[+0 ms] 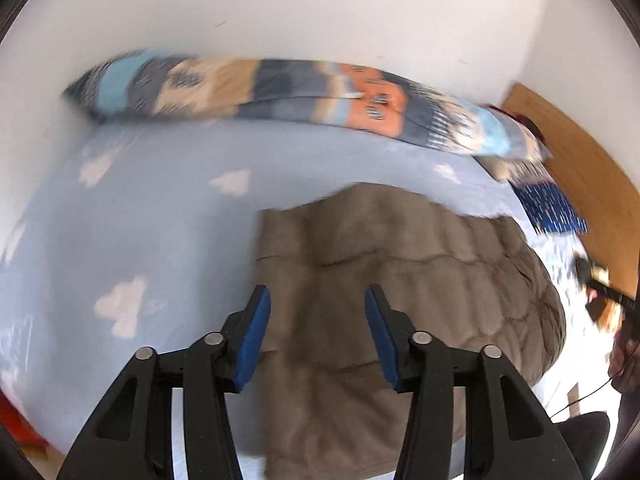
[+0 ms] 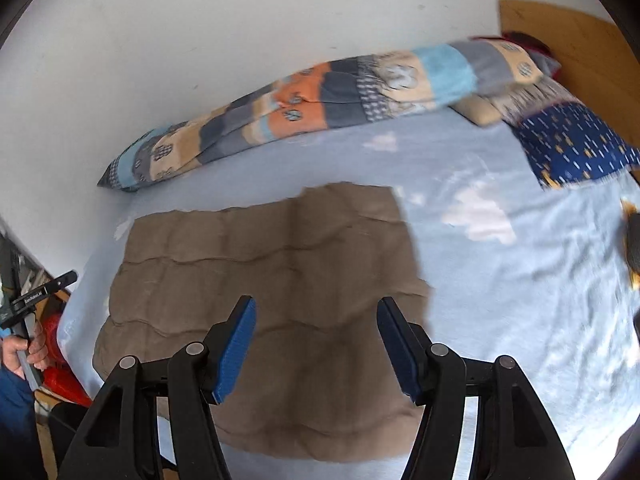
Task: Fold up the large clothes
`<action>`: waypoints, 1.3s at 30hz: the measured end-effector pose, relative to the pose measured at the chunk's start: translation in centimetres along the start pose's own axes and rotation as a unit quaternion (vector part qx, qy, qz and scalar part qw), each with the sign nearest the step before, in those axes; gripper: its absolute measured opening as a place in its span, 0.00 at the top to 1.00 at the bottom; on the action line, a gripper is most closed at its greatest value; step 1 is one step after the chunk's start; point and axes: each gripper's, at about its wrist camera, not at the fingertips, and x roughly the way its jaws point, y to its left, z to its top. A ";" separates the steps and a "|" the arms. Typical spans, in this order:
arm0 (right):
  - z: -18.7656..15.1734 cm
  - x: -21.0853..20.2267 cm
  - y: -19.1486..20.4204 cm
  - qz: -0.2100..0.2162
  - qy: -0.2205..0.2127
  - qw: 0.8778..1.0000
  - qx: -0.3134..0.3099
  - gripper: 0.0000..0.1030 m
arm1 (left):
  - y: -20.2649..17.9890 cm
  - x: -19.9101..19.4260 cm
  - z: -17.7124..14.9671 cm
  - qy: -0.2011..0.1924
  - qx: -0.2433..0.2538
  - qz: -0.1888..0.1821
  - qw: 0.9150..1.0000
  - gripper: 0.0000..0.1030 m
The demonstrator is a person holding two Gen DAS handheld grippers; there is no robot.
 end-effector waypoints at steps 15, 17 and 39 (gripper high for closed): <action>-5.2 12.7 6.0 -0.073 0.088 0.991 -0.067 0.29 | -8.7 11.3 -4.9 0.065 0.053 0.050 0.995 0.47; -5.4 13.4 6.0 -0.078 0.096 0.990 -0.072 0.27 | -8.7 12.1 -5.3 0.069 0.057 0.058 0.994 0.47; -8.9 4.4 6.8 -0.104 0.012 0.992 -0.068 0.24 | -8.8 6.9 -8.7 0.004 0.034 0.087 0.996 0.46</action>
